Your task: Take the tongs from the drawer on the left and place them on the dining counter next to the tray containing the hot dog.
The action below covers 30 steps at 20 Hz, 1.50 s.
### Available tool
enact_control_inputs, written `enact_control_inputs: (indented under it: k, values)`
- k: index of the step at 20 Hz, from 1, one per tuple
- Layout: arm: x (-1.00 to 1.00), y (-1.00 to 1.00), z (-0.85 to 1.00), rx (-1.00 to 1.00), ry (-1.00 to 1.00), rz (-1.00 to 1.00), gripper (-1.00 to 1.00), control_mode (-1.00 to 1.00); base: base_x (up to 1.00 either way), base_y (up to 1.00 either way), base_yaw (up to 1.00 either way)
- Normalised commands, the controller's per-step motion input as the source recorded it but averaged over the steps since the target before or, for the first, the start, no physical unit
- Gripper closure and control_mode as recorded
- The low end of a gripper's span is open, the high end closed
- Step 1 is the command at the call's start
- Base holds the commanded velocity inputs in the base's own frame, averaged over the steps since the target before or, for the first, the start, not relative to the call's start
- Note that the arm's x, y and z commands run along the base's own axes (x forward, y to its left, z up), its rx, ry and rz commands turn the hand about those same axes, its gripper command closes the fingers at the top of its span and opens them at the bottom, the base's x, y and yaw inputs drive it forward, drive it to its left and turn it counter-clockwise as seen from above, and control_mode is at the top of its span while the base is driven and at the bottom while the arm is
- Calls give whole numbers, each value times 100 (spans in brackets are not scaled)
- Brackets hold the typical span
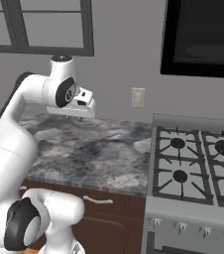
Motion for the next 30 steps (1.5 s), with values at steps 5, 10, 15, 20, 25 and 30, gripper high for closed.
enact_control_inputs:
  k: [5,10,15,20,25,30]
  values:
    - [-12,27,-12,-16,3,4,-100,-100,0,0,0]
    - [-45,93,-22,-29,0,22,-100,-100,0,0,0]
    - [-51,100,-27,-33,2,22,-100,-100,0,0,0]
    - [-46,100,-46,-36,5,26,-100,-100,0,0,0]
    - [-47,98,-65,-24,6,30,-100,-100,0,0,0]
    - [-46,90,-83,-3,0,27,-100,-100,0,0,0]
